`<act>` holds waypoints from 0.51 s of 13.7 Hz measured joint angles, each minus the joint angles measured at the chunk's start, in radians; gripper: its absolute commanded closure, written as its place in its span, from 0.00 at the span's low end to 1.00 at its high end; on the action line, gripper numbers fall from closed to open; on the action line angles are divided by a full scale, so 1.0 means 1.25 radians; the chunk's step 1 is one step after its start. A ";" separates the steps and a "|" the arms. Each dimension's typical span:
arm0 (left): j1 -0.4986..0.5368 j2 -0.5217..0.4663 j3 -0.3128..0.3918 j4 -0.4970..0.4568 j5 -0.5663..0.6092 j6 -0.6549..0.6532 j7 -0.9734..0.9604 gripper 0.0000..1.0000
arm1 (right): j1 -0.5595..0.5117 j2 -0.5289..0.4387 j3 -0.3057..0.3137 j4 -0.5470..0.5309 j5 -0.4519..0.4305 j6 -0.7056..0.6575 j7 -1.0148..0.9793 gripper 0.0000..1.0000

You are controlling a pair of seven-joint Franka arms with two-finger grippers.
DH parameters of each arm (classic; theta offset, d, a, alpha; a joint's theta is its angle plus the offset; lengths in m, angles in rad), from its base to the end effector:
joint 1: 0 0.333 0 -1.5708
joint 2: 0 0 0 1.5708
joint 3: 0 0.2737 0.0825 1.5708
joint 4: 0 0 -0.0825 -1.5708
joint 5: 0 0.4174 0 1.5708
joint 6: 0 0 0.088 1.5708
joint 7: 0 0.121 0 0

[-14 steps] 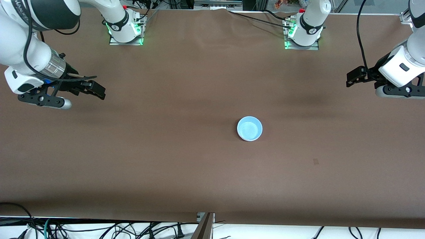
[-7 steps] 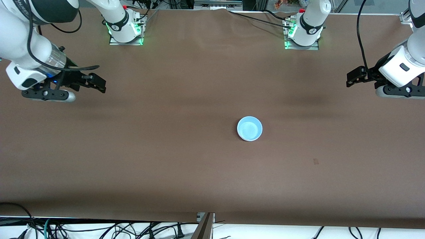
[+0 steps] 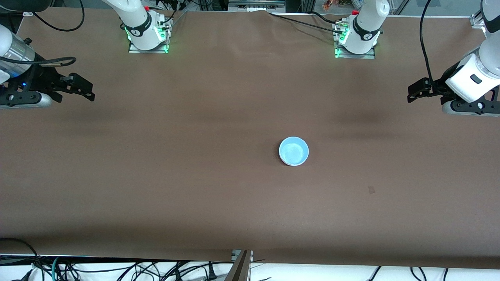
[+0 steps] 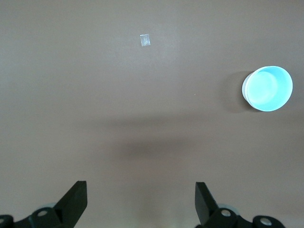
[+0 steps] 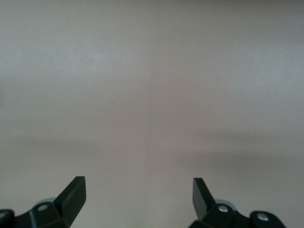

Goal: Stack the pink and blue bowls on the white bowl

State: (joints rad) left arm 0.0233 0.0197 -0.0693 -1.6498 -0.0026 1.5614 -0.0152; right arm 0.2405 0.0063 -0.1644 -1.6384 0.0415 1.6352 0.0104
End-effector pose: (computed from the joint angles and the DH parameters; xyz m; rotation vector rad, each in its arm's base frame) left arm 0.5852 -0.0270 0.5162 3.1360 -0.0482 -0.1697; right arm 0.5913 0.0501 0.5359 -3.1001 -0.0974 0.0173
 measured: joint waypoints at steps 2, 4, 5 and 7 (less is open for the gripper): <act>0.000 0.000 0.000 0.000 0.000 0.000 0.000 0.00 | 0.000 0.000 -0.015 -0.002 0.000 -0.004 -0.035 0.01; 0.000 0.000 0.000 0.000 0.000 0.000 0.000 0.00 | -0.001 0.000 -0.029 -0.003 0.000 -0.011 -0.055 0.01; 0.000 0.000 0.000 0.000 0.000 0.000 0.000 0.00 | -0.001 0.000 -0.032 -0.003 0.000 -0.011 -0.057 0.01; 0.000 0.000 0.000 0.000 0.000 0.000 0.000 0.00 | -0.001 0.000 -0.032 -0.003 0.000 -0.011 -0.057 0.01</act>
State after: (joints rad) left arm 0.0233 0.0197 -0.0694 -1.6498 -0.0026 1.5614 -0.0152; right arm 0.2399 0.0063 -0.2049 -1.6418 0.0414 1.6211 -0.0611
